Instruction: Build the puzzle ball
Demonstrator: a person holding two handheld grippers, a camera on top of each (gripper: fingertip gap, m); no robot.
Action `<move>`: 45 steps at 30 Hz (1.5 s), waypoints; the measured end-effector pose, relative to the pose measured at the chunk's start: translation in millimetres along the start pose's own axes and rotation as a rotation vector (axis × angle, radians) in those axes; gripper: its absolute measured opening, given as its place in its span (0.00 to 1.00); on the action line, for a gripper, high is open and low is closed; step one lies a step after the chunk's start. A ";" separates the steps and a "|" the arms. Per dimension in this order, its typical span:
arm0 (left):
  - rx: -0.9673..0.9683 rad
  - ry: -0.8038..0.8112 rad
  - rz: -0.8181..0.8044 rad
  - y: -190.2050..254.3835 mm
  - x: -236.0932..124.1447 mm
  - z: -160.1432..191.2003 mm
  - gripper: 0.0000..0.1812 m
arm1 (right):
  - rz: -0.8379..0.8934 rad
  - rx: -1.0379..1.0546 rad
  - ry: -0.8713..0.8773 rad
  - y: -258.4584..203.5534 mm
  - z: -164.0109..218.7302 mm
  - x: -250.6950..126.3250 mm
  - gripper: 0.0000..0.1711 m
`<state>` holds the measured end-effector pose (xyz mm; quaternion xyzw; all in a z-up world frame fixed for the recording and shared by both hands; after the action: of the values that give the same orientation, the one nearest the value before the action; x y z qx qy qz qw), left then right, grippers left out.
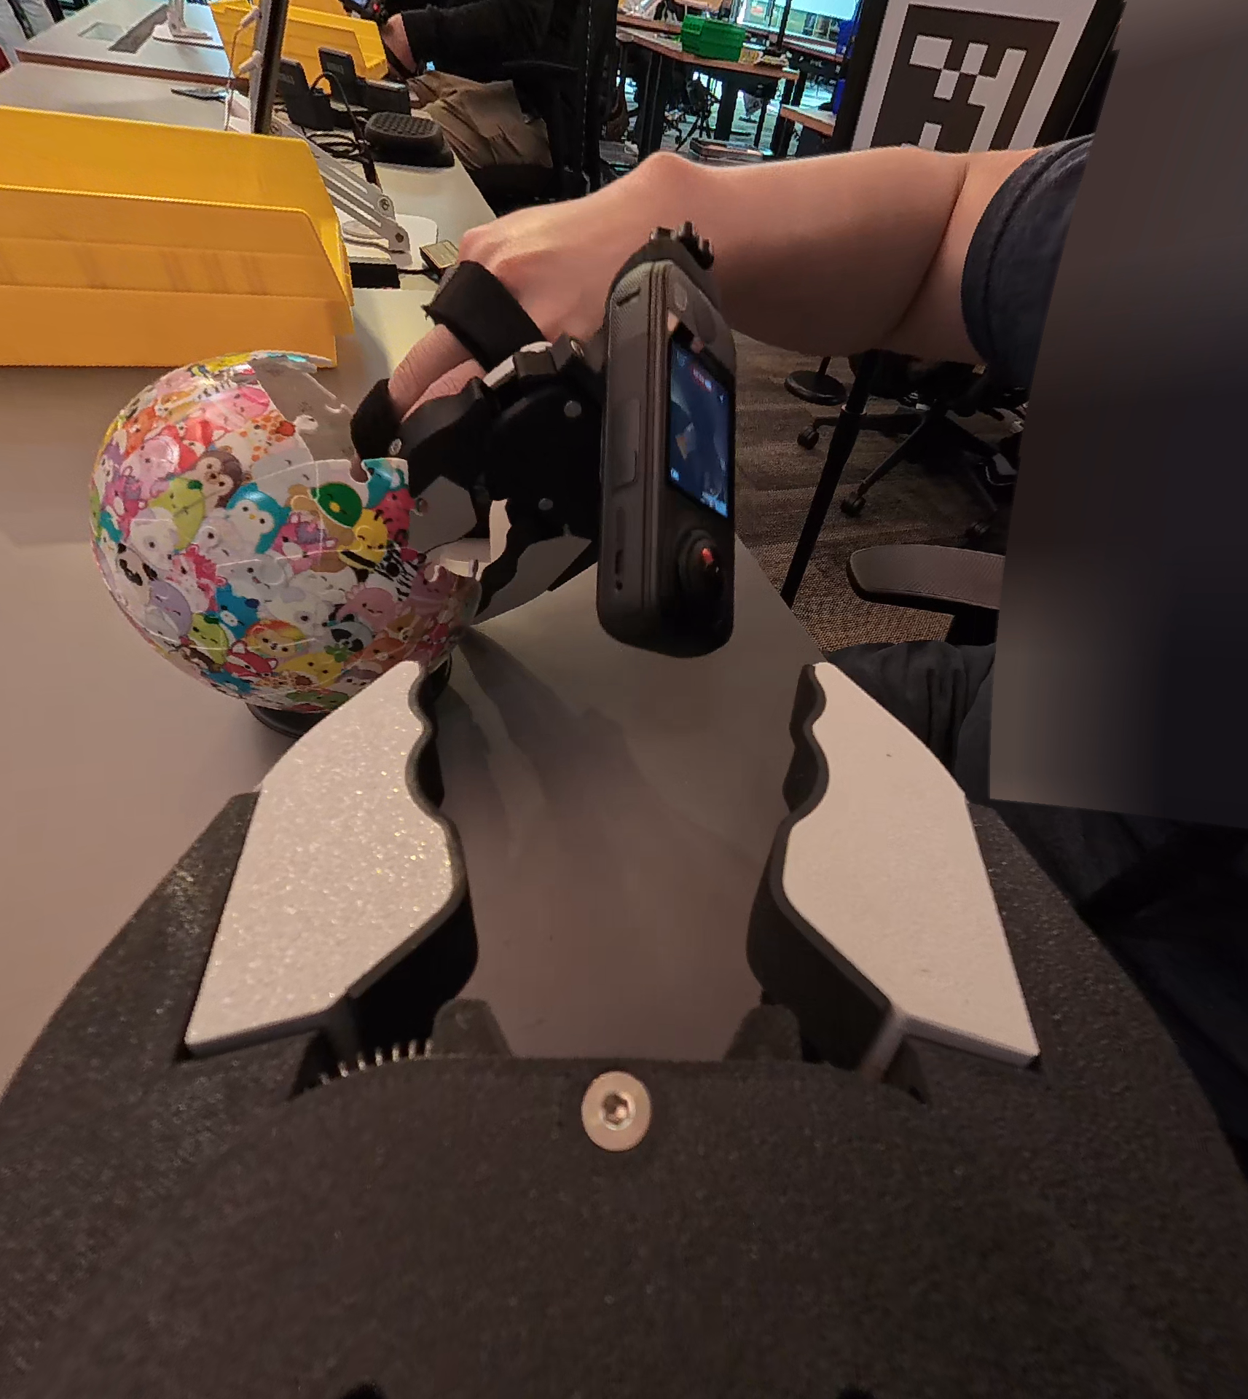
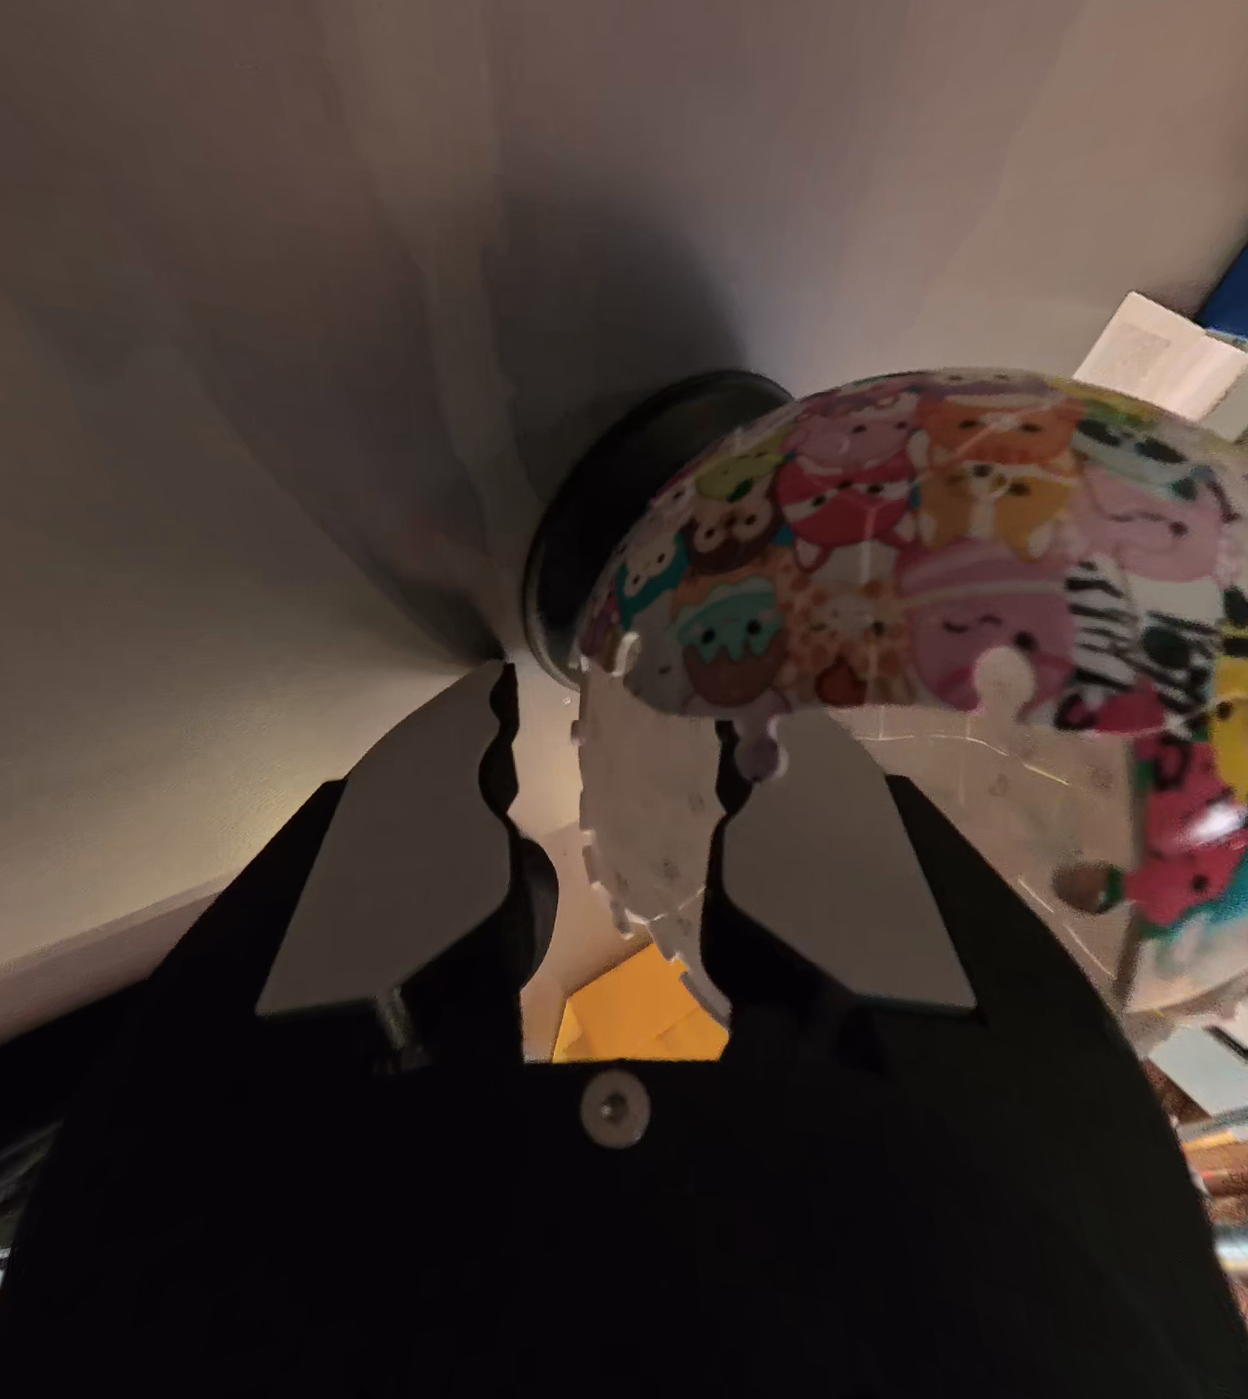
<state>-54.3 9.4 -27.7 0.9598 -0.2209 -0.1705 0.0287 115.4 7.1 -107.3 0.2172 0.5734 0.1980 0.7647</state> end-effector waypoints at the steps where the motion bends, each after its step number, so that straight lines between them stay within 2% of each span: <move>1: 0.000 0.002 0.000 0.1 -0.1 -0.3 0.49 | -0.013 -0.007 0.007 -0.8 0.1 -0.6 0.30; 16: 0.000 -0.002 0.000 1.5 0.3 -0.3 0.49 | -0.102 -0.068 0.010 -2.2 -1.3 -0.6 0.29; 26: -0.007 -0.002 0.008 2.7 2.1 0.4 0.49 | -0.055 0.012 0.075 -1.0 -1.6 -20.2 0.35; 33: -0.004 0.003 -0.002 2.8 3.2 0.2 0.49 | -0.014 0.305 0.240 -5.8 3.9 -60.6 0.38; 39: 0.027 -0.005 -0.096 -4.6 5.6 3.4 0.49 | 0.100 0.753 0.476 -5.3 13.8 -107.0 0.40; 45: 0.100 -0.039 -0.230 -5.9 12.3 0.8 0.47 | 0.133 1.099 0.709 -32.2 32.3 -112.7 0.45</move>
<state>-41.8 9.3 -33.1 0.9756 -0.1181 -0.1801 -0.0433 118.4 -85.1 -28.1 0.5329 0.7936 -0.0171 0.2931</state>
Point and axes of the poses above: each gripper's, where its closed fingertips meet, x out along the fingers, z out of its underside, y = z × x across the jaws, the point moved 5 cm from there along -x, back along the fingers, and after that the axes turned 1 degree about -y, right-handed, at the moved point
